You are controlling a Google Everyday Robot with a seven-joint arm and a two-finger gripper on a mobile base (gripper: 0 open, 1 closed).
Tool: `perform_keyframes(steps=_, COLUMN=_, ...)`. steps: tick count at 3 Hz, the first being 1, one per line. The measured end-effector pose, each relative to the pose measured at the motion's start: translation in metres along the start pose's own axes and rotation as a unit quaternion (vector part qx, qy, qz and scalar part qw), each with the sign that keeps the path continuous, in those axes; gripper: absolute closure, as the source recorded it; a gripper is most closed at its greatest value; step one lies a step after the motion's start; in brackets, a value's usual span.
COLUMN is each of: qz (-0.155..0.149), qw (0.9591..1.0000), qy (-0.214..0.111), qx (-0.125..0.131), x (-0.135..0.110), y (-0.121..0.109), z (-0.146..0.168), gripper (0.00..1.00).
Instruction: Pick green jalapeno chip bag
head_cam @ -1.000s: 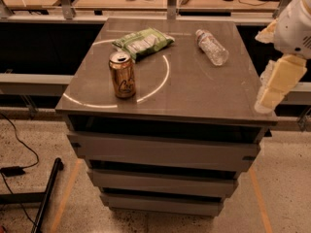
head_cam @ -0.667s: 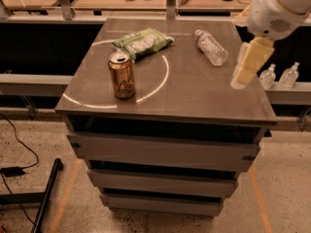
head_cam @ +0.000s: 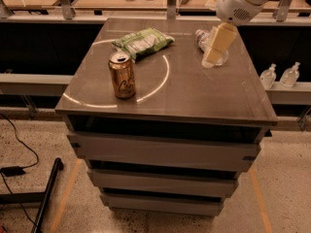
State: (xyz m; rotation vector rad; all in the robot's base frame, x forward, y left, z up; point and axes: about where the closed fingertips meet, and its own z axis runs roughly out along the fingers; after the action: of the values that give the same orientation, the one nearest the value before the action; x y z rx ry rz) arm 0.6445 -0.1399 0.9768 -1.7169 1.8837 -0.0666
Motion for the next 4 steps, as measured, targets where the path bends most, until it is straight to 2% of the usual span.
perform_keyframes(steps=1, qz=0.005, qw=0.9994, qy=-0.027, qx=0.023, x=-0.03, y=-0.026, z=0.023, gripper=0.0)
perform_keyframes(steps=2, qz=0.035, qw=0.9975, qy=-0.038, qx=0.048, x=-0.064, y=-0.06, z=0.058, gripper=0.0)
perform_keyframes(steps=3, qz=0.079, qw=0.9947, qy=-0.034, qx=0.057, x=-0.08, y=-0.08, z=0.083, gripper=0.0)
perform_keyframes(steps=4, qz=0.147, qw=0.9872, qy=-0.038, qx=0.048, x=-0.089, y=-0.098, z=0.124, gripper=0.0)
